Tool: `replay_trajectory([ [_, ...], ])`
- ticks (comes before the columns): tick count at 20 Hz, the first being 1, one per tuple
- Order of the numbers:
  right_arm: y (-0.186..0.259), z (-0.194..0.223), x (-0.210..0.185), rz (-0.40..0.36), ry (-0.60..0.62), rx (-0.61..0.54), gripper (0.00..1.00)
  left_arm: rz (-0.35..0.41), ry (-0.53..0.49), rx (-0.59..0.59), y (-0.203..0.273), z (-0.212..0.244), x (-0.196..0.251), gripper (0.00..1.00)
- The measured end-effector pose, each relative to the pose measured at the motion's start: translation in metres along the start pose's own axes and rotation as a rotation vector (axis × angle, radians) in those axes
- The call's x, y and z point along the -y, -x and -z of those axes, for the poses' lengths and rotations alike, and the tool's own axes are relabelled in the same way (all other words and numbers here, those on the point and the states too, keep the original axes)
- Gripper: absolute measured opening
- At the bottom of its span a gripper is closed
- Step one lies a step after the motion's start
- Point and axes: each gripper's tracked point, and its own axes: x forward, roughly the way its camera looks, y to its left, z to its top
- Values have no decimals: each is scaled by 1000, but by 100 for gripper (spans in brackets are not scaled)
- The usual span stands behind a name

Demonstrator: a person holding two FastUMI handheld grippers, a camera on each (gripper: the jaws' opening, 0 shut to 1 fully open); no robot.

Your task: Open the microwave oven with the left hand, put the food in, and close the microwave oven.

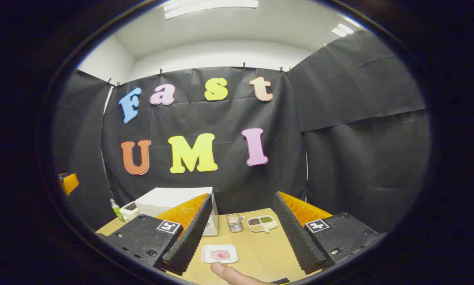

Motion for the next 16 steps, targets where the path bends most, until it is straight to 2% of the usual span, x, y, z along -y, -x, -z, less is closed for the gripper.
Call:
replay_trajectory([
  [1,0,0,2,5,2,2,90,5,3,5,0,-2,2,94],
  [4,0,-2,-2,-8,-11,-1,90,15,-1,14,1,-7,5,94],
  [5,1,-3,0,-6,-12,3,100,14,-2,14,1,-10,5,94],
  [7,2,-7,-2,-8,-10,14,100,45,10,6,0,-8,13,94],
  [10,5,-12,-4,-11,3,30,100,28,12,-2,-4,-9,9,94],
  [11,5,-11,-5,-12,6,30,90,24,8,-2,-7,-8,10,94],
  [12,5,-11,-6,-17,7,30,100,25,2,-3,-10,-6,11,94],
  [16,2,-13,-2,-17,18,57,100,51,-13,19,-23,-1,23,94],
])
